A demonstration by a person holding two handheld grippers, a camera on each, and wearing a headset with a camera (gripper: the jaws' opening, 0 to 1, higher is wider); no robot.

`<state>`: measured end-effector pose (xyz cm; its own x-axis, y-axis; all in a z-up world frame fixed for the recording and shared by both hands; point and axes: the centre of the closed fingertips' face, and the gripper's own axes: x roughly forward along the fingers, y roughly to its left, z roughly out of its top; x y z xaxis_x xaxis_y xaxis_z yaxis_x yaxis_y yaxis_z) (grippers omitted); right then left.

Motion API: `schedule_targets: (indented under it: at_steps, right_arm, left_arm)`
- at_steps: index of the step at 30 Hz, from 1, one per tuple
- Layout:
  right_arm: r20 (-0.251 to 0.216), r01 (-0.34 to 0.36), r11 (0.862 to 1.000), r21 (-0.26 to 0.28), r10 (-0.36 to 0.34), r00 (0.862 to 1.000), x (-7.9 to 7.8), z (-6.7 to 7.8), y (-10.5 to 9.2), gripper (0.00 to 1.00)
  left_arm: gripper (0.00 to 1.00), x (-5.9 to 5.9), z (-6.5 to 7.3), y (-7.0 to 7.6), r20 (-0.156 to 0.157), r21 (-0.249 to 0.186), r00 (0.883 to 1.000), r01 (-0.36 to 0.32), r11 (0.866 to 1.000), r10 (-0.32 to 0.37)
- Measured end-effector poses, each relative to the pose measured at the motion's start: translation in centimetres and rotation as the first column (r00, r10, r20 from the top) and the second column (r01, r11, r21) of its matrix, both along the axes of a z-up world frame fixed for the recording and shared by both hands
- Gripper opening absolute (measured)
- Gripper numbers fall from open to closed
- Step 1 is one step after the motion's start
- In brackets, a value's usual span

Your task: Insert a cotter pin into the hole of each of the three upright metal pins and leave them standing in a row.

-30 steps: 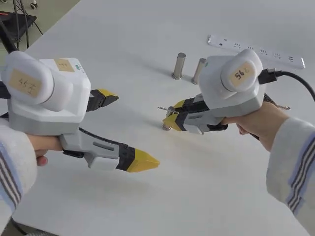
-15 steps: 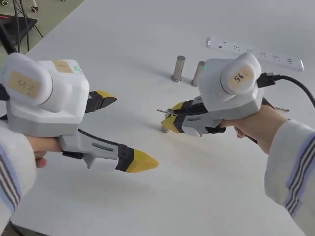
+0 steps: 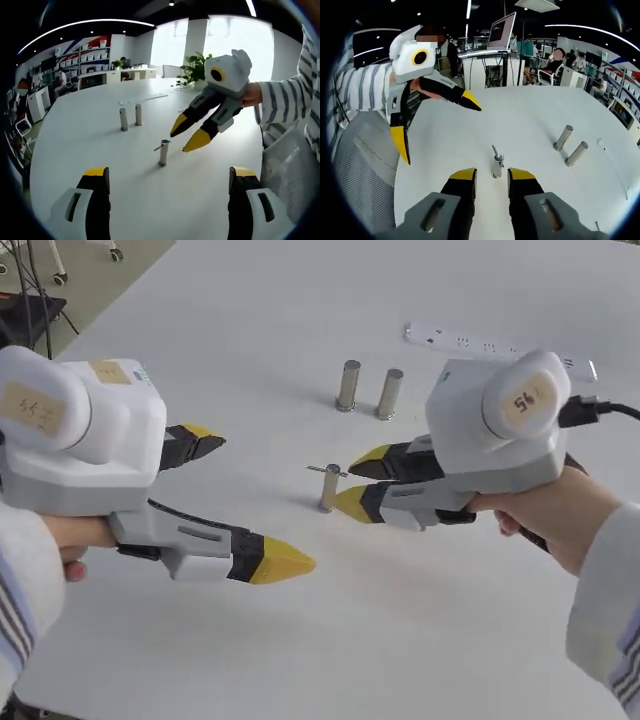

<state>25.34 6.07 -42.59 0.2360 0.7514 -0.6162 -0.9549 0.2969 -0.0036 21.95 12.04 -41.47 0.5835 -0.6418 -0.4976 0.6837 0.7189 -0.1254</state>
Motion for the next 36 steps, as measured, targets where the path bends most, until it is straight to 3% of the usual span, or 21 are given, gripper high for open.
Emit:
schedule_targets:
  at_steps: [5,16,17,29,34,36]
  right_arm:
    - [0.010,0.065,0.997,0.032,-0.065,0.998,-0.3,1.4,-2.3,0.32]
    - [-0.020,0.225,0.965,0.138,-0.224,0.974,-1.8,4.1,-6.0,0.53]
    - [-0.034,0.266,0.953,0.147,-0.263,0.964,-1.9,4.1,-6.6,0.57]
    - [-0.087,0.367,0.918,0.152,-0.358,0.930,-4.3,4.1,-10.5,0.76]
    - [-0.115,0.417,0.896,0.154,-0.403,0.908,-5.0,3.9,-11.3,0.92]
    - [-0.132,0.436,0.886,0.156,-0.419,0.898,-5.3,3.7,-11.6,0.93]
  left_arm:
    - [0.99,-0.2,0.8,-0.2,0.009,-0.010,1.000,-0.010,1.000,0.010]
    - [0.99,-1.1,2.2,0.1,0.013,-0.003,1.000,-0.018,1.000,0.018]
    - [0.99,-1.2,2.2,0.2,0.011,-0.004,1.000,-0.018,1.000,0.018]
    - [0.99,-2.1,2.3,0.8,-0.013,-0.023,0.999,-0.052,0.998,0.052]
    - [0.99,-2.4,2.0,0.6,-0.029,-0.019,0.998,-0.049,0.999,0.049]
    - [0.99,-2.5,1.9,0.6,-0.032,-0.016,0.998,-0.047,0.999,0.047]
